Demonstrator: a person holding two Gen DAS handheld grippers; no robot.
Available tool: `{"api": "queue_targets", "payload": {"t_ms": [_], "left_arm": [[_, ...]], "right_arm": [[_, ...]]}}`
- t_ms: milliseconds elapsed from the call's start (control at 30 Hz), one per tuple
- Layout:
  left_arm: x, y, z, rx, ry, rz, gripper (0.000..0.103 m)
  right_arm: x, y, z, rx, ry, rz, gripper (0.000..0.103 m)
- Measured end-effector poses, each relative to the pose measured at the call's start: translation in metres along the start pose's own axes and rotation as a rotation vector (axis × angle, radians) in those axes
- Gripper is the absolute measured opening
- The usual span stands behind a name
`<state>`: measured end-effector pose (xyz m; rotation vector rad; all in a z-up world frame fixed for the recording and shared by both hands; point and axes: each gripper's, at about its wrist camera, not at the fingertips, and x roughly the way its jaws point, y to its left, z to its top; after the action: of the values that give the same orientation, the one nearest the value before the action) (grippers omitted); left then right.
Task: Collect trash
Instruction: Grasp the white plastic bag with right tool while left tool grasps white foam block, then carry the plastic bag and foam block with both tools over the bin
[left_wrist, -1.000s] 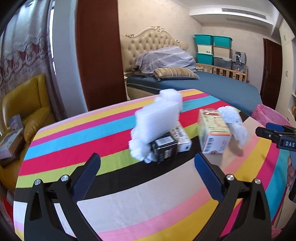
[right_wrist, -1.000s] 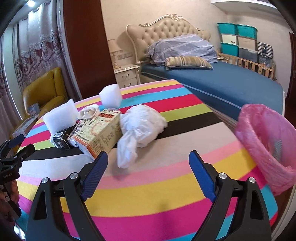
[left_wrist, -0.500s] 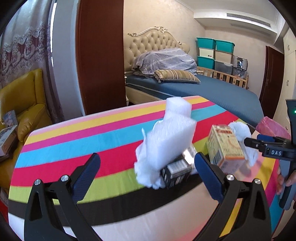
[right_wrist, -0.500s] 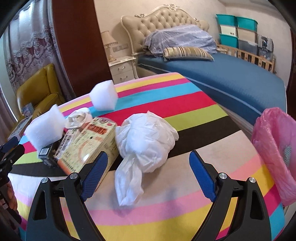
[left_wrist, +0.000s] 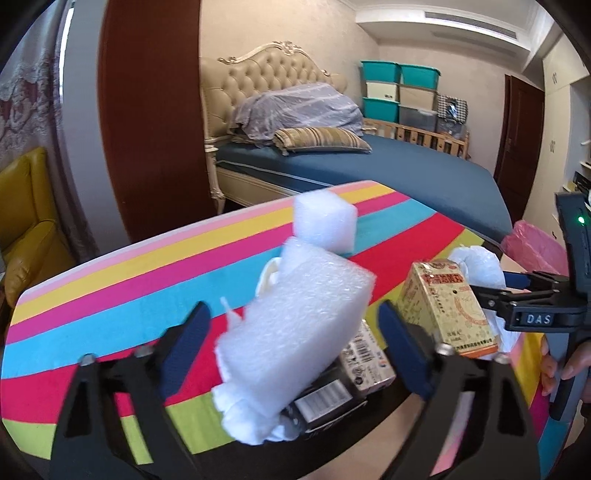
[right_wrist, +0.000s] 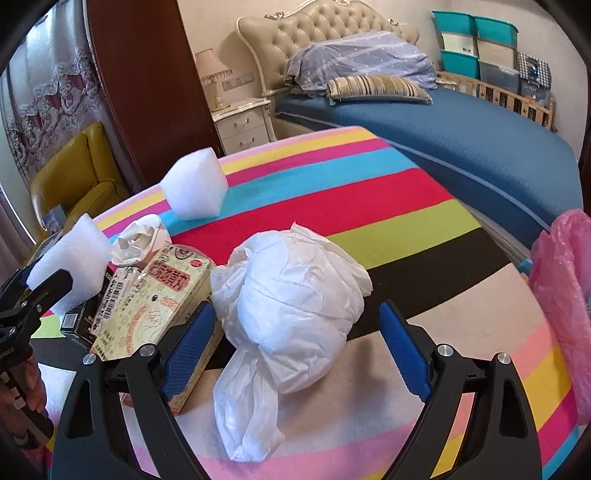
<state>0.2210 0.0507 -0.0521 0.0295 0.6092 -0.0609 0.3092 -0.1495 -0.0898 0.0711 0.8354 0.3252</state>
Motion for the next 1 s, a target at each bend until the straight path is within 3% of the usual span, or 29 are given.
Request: {"api": "queue_targets", "payload": {"t_ms": [33, 67, 100, 200, 267, 567, 1000], "left_arm": [[0.001, -0.001, -0.001, 0.003, 0.005, -0.004, 0.063], [0.003, -0.004, -0.002, 0.008, 0.019, -0.014, 0.045], [0.004, -0.005, -0.004, 0.010, 0.027, -0.020, 0.038], [-0.003, -0.009, -0.009, 0.017, 0.013, -0.028, 0.037], [-0.013, -0.012, -0.011, 0.022, -0.011, -0.024, 0.037], [-0.058, -0.019, -0.023, -0.007, -0.078, -0.010, 0.037], [-0.092, -0.053, -0.050, 0.001, -0.074, -0.032, 0.037]], "right_arm": [[0.001, 0.000, 0.000, 0.002, 0.003, 0.005, 0.083], [0.001, 0.000, 0.000, 0.001, 0.001, 0.014, 0.075], [0.001, 0.001, -0.001, -0.004, 0.003, 0.019, 0.064], [-0.007, 0.005, -0.005, -0.032, -0.013, 0.010, 0.042], [-0.014, 0.007, -0.009, -0.047, -0.035, 0.013, 0.039], [-0.061, 0.010, -0.037, -0.086, -0.108, 0.001, 0.037], [-0.115, 0.006, -0.076, -0.102, -0.138, 0.012, 0.037]]}}
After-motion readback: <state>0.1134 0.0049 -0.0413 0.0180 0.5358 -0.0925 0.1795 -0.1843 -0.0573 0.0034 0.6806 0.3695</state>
